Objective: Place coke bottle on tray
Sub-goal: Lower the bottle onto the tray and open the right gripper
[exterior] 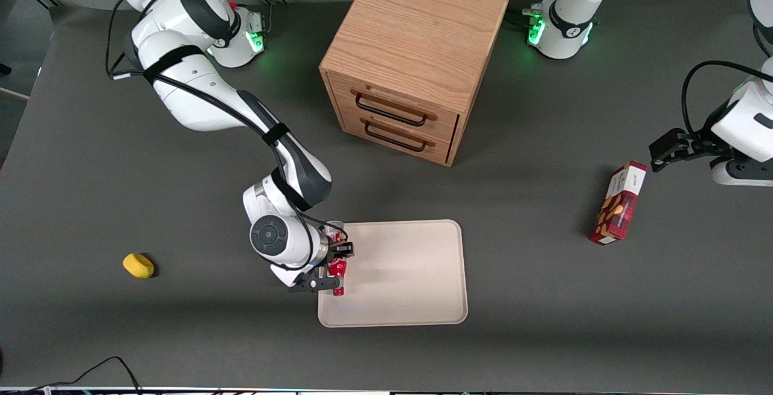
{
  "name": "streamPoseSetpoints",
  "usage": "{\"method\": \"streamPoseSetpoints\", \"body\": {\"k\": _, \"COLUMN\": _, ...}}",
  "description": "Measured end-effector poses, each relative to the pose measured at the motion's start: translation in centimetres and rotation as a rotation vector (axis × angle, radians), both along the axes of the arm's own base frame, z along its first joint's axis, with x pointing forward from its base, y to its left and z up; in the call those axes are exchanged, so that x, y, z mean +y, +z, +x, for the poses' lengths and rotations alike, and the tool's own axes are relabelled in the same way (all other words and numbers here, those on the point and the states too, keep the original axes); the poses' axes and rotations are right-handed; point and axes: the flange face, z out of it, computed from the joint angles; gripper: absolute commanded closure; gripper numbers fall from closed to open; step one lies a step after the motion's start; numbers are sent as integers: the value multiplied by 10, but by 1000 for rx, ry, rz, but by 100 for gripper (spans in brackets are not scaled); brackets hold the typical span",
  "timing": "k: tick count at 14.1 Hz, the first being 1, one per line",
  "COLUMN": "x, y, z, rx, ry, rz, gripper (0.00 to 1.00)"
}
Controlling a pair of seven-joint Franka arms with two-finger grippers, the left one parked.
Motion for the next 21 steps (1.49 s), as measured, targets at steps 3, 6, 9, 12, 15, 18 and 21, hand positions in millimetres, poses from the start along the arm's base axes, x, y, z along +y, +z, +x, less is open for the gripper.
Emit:
{"method": "streamPoseSetpoints", "body": {"k": 3, "x": -7, "y": 4, "z": 6, "rx": -11, "ry": -13, "rz": 2, "gripper": 100}}
{"method": "streamPoseSetpoints", "body": {"k": 6, "x": -15, "y": -2, "z": 12, "rx": -40, "ry": -29, "rz": 4, "gripper": 100}}
{"method": "streamPoseSetpoints", "body": {"k": 9, "x": -14, "y": -12, "z": 13, "rx": -50, "ry": -34, "rz": 15, "gripper": 0}}
{"method": "streamPoseSetpoints", "body": {"k": 12, "x": -13, "y": -15, "z": 13, "rx": -51, "ry": -33, "rz": 17, "gripper": 0}}
{"method": "streamPoseSetpoints", "body": {"k": 15, "x": -13, "y": -15, "z": 12, "rx": -51, "ry": -32, "rz": 17, "gripper": 0}}
{"method": "streamPoseSetpoints", "body": {"k": 18, "x": -12, "y": -15, "z": 12, "rx": -51, "ry": -32, "rz": 17, "gripper": 0}}
{"method": "streamPoseSetpoints", "body": {"k": 21, "x": -12, "y": -14, "z": 13, "rx": -53, "ry": -32, "rz": 17, "gripper": 0}}
